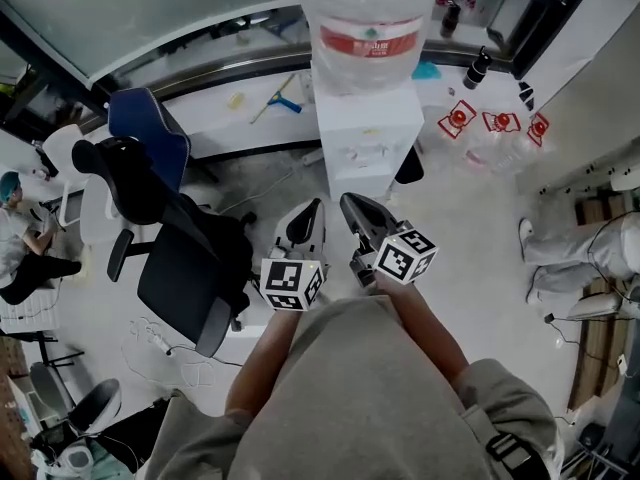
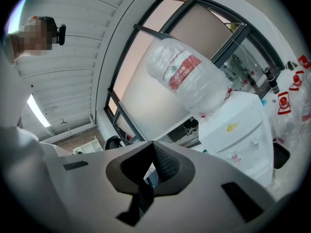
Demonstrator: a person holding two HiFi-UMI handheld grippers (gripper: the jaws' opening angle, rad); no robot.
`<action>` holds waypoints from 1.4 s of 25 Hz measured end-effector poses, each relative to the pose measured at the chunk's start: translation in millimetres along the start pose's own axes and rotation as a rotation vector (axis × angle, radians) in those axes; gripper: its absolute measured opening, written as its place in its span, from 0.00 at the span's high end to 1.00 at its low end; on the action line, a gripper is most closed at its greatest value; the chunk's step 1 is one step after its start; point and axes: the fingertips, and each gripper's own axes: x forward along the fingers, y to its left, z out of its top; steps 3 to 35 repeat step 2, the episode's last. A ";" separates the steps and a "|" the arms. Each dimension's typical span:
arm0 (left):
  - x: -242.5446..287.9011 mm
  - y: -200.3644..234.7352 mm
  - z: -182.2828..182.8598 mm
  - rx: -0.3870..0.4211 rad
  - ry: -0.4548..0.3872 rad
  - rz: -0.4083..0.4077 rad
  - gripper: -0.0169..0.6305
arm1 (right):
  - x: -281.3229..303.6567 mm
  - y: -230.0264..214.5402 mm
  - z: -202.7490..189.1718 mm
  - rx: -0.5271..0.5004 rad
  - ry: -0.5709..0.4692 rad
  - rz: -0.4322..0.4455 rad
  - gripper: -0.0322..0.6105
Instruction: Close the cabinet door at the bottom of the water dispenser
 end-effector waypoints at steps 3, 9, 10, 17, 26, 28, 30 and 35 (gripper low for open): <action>-3.5 -1.9 -3.5 0.001 -0.009 0.001 0.96 | -3.5 -0.2 -4.9 -0.007 -0.001 0.005 0.94; -3.5 -1.9 -3.5 0.001 -0.009 0.001 0.96 | -3.5 -0.2 -4.9 -0.007 -0.001 0.005 0.94; -3.5 -1.9 -3.5 0.001 -0.009 0.001 0.96 | -3.5 -0.2 -4.9 -0.007 -0.001 0.005 0.94; -3.5 -1.9 -3.5 0.001 -0.009 0.001 0.96 | -3.5 -0.2 -4.9 -0.007 -0.001 0.005 0.94; -3.5 -1.9 -3.5 0.001 -0.009 0.001 0.96 | -3.5 -0.2 -4.9 -0.007 -0.001 0.005 0.94; -3.5 -1.9 -3.5 0.001 -0.009 0.001 0.96 | -3.5 -0.2 -4.9 -0.007 -0.001 0.005 0.94; -3.5 -1.9 -3.5 0.001 -0.009 0.001 0.96 | -3.5 -0.2 -4.9 -0.007 -0.001 0.005 0.94; -3.5 -1.9 -3.5 0.001 -0.009 0.001 0.96 | -3.5 -0.2 -4.9 -0.007 -0.001 0.005 0.94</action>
